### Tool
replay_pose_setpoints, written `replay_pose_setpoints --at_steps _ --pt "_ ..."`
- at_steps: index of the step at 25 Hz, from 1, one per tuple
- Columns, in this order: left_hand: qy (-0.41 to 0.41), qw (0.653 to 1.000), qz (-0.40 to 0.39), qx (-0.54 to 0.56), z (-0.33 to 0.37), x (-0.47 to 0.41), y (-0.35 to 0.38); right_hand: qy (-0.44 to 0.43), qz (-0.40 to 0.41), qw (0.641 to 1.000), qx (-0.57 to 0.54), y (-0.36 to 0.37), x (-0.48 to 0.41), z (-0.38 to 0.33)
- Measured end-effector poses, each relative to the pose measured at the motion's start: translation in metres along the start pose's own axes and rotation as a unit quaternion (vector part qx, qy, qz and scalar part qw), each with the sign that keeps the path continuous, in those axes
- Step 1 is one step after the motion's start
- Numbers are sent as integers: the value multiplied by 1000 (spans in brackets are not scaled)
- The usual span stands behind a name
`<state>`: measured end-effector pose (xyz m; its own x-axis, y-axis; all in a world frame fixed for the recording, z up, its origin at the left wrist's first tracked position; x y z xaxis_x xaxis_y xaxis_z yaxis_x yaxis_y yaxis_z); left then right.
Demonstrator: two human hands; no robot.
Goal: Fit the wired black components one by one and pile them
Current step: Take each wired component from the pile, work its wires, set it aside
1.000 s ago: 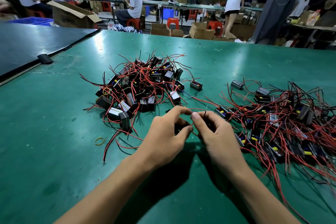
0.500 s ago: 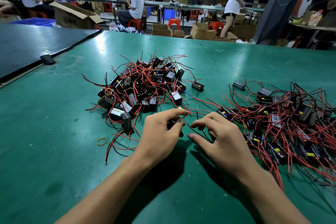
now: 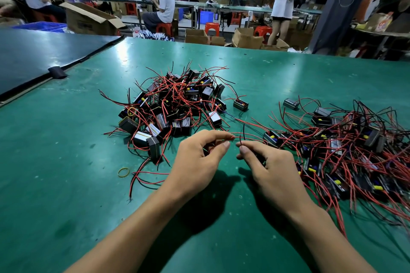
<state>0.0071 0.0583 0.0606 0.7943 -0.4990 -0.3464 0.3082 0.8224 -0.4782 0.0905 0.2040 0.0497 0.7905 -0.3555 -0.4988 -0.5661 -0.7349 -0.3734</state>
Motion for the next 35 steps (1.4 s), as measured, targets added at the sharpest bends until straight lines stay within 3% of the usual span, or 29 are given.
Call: replay_pose_setpoints --at_steps 18,28,35 --pt "-11 999 5 46 -4 -1 1 33 -35 999 -10 5 3 0" --pt "48 998 41 2 2 0 -3 -9 1 997 -73 -1 0 -21" --pt "139 987 54 -63 14 3 -3 5 26 997 -67 -5 0 -24"
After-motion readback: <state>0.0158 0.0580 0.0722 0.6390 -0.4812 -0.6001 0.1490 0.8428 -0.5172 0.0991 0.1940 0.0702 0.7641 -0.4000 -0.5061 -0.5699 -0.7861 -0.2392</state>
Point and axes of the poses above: each hand's wrist, its own x-axis away from the middle knuckle, its own y-axis out of the palm, z = x × y, the point moved 7 cm from there along -x, towards the middle knuckle, and after that the axes turned 14 degrees about -x, right-handed, at the moved point
